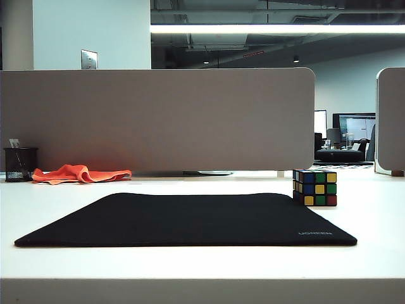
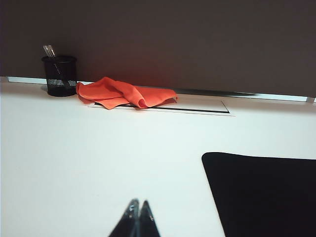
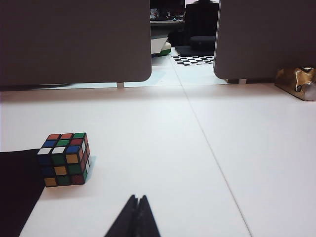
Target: Pick up the cube on the right side of the mouse pad, then place it in the center of the mouse pad.
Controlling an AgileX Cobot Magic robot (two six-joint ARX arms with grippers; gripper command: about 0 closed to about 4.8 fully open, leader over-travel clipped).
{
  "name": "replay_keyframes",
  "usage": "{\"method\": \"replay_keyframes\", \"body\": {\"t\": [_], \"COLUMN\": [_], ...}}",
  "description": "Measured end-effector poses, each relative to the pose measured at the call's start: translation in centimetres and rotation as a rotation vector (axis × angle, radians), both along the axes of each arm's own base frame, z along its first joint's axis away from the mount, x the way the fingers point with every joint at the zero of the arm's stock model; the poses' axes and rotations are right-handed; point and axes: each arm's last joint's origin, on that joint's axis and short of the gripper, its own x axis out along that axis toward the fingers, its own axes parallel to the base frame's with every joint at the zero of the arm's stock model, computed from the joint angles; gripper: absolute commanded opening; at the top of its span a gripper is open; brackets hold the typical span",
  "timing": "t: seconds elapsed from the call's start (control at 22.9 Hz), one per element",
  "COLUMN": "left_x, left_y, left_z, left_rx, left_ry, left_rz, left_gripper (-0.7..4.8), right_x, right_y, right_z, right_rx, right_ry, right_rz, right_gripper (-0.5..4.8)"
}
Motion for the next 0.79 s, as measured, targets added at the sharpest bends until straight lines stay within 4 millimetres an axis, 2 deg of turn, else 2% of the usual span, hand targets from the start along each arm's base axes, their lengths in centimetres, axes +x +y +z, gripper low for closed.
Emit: {"method": "replay_keyframes", "body": {"t": [0.48, 0.65, 0.79], "left_x": [0.00, 0.00, -0.01], "left_y": [0.00, -0.09, -0.13], "left_z": [-0.01, -0.08, -0.06], "left_rx": [0.000, 0.000, -0.005], "left_ry": [0.001, 0.008, 0.008], "left_rz": [0.000, -0.032, -0.046], "left_gripper": [-0.06, -0.06, -0.06], "right_x": [0.01, 0.03, 0.03], "right_y": [0.07, 0.38, 0.39], "right_z": [-0.07, -0.08, -0.19], "right_rx": [0.001, 0.022, 0.027], "right_ry": [0.007, 0.007, 0.018], "right_rz": [0.024, 0.121, 0.122], "right_gripper": [-0.05, -0.05, -0.05]}}
